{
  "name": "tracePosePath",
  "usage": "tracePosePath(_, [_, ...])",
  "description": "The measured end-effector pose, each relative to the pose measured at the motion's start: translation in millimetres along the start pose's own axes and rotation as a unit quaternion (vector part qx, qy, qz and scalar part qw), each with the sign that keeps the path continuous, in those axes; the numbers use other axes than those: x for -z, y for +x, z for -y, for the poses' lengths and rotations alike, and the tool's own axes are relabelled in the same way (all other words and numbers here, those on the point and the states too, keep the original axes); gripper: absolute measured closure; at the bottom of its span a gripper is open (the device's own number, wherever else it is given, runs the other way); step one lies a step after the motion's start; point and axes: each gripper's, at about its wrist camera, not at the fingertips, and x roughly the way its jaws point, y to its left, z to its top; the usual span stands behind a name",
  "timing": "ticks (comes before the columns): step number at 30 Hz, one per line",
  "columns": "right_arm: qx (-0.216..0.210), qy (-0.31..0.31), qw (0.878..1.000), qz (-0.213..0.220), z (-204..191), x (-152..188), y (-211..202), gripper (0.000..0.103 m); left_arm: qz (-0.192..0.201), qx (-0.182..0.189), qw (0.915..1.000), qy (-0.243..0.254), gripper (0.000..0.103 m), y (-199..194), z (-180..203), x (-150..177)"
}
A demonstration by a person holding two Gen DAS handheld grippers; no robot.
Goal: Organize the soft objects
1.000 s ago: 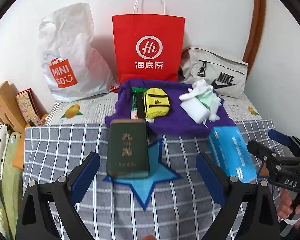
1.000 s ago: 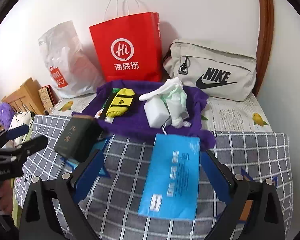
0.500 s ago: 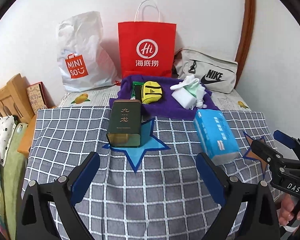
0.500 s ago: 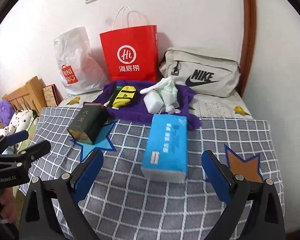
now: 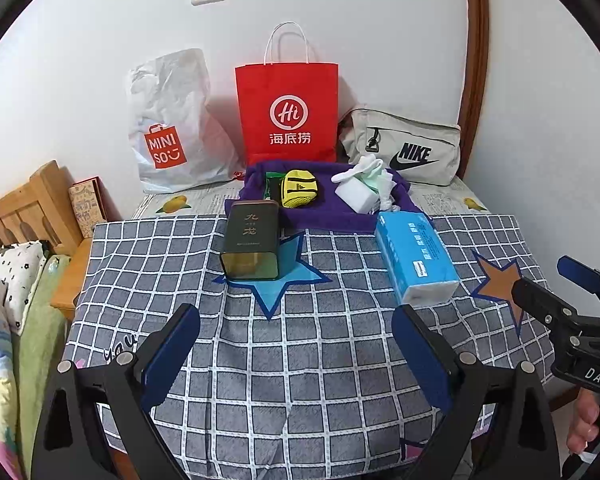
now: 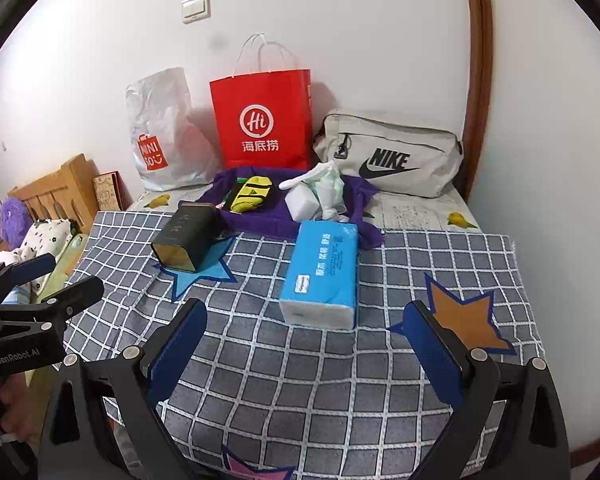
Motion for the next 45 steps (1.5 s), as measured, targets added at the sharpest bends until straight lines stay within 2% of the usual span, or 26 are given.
tracePosePath(10, [0.003, -0.003, 1.0, 0.014, 2, 2, -14, 0.005, 0.0, 0.008, 1.0, -0.001, 0.006, -6, 5, 3])
tracePosePath(45, [0.015, -0.002, 1.0, 0.023, 6, 7, -24, 0.005, 0.006, 0.007, 0.9999, 0.004, 0.006, -10, 9, 4])
